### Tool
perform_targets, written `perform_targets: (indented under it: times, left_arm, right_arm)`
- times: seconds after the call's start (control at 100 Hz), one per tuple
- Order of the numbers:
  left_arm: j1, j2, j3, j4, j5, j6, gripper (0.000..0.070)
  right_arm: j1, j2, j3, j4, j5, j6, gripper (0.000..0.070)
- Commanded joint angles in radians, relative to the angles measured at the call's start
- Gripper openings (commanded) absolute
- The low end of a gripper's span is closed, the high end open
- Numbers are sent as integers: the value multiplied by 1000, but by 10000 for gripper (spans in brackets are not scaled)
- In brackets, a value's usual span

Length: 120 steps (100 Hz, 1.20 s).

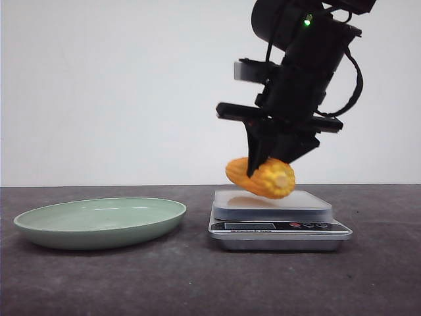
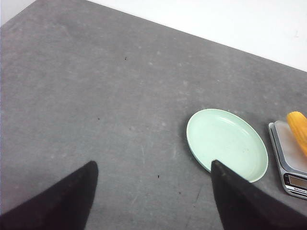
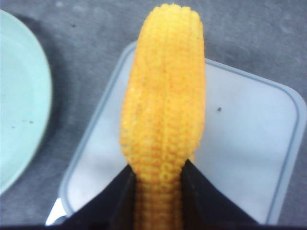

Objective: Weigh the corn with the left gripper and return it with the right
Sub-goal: 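Lower the right gripper onto the corn on the scale and close, then lift the corn with the right gripper and carry it over the plate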

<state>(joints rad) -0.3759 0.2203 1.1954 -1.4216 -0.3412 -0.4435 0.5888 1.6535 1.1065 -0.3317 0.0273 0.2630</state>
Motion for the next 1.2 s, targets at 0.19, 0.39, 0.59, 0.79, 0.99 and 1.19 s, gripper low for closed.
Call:
perform_targets:
  times: [0.19,0.39,0.59,0.79,0.99,1.19]
  left_arm:
    - [-2,0,10,22,-1,13,435]
    - [-2,0,10,24,-1,12,435]
    - [-2,0,10,23,-1,10,435]
    - [-2,0,10,24,-1,8,435]
    - [-2,0,10,24,-1,8,435]
    - [-2,0,10,19,-1,9,435]
  right_arm:
    - [98,-118,21,50,-48,-5,0]
    - [229,-102,58,81,-41,42,0]
    - [338,-20,140,131,21,106,0]
    - [365,122,278,128,34,172,0]
    - [346,266,334,129,53,260,0]
    - [335,362,334,106,53,281,10]
